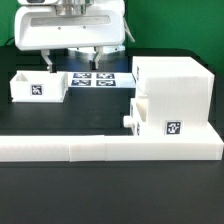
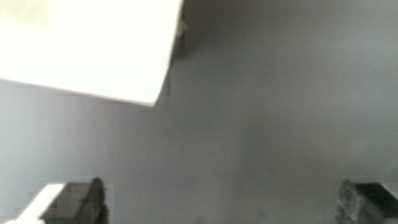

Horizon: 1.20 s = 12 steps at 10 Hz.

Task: Assemble drawer

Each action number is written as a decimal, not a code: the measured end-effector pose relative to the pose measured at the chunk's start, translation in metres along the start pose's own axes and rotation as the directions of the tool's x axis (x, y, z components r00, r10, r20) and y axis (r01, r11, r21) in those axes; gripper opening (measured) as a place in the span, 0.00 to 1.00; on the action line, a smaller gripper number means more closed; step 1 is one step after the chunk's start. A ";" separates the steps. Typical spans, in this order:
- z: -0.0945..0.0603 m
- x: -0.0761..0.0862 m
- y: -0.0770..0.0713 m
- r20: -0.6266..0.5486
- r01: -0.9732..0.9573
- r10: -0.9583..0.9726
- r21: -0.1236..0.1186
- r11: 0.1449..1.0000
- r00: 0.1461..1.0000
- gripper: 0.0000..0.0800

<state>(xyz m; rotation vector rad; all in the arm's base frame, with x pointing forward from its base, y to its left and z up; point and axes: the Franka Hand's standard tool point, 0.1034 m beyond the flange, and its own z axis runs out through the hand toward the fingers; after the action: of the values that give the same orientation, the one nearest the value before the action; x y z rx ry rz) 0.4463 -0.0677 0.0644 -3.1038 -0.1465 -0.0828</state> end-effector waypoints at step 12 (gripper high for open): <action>0.032 -0.059 0.009 0.039 -0.059 0.058 0.024 0.998 0.998 0.81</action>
Offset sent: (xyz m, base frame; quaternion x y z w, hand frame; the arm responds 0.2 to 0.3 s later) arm 0.0000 0.0000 0.0000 0.0000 0.0000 0.1296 0.9916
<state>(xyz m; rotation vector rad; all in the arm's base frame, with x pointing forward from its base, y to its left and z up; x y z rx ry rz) 0.3900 -0.0815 0.0285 -3.0832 -0.0573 -0.0198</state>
